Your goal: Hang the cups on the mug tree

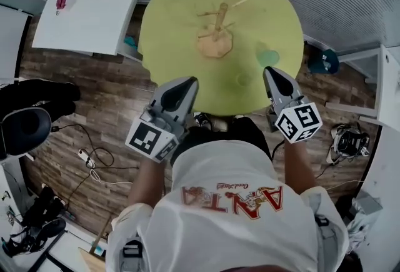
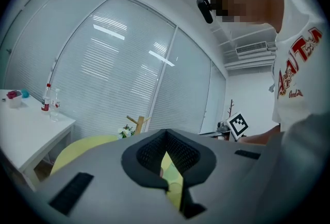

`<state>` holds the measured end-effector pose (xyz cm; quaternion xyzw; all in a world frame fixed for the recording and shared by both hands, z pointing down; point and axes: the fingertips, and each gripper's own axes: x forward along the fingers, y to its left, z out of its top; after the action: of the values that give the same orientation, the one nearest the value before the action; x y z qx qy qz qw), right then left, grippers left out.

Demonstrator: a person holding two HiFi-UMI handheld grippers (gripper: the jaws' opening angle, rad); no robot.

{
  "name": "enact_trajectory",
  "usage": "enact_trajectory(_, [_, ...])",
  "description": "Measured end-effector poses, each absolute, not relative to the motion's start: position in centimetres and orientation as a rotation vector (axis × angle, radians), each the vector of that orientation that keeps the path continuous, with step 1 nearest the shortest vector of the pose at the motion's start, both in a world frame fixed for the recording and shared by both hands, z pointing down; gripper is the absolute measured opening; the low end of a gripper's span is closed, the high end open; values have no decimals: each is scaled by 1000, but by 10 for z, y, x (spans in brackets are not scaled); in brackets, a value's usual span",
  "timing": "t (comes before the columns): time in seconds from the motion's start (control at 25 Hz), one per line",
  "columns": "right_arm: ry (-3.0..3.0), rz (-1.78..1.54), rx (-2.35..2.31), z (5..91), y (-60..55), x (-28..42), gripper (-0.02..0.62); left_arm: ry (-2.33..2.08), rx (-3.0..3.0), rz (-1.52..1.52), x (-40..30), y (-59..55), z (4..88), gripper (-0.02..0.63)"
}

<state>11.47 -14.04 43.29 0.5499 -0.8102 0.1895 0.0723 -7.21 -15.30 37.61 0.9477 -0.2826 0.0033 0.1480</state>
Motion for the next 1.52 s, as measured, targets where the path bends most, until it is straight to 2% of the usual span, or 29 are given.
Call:
enact_trajectory(0.04, [-2432,571,1626,438,-145,115,-3,-822,2721,18,-71,-156,378,9])
enact_trajectory(0.12, [-2423,579,1545,453,-153,116,41,-844,2712,42,-65,-163,380,9])
enact_trajectory(0.32, [-2313,569,1187,517,-160,105,222,-919,2674,80,-42,-170,383,9])
enact_trajectory(0.4, [-2249,566,1029,547,-156,98,275,-949,2648,88,-36,-171,386,9])
enact_trajectory(0.56, [-2124,545,744,611,-142,85,333,-1005,2588,102,-29,-177,396,9])
enact_trajectory(0.76, [-2063,511,545,662,-124,73,339,-1059,2547,97,-27,-176,398,9])
enact_trajectory(1.0, [-1966,402,531,694,-120,73,328,-1078,2512,113,-37,-172,402,9])
enact_trajectory(1.04, [-1963,400,544,693,-123,74,308,-1080,2510,111,-38,-173,402,9])
enact_trajectory(1.24, [-2029,484,627,674,-137,74,302,-1071,2516,94,-40,-180,403,9])
enact_trajectory(1.52, [-2192,825,891,616,-177,109,281,-1036,2526,77,-33,-186,403,9])
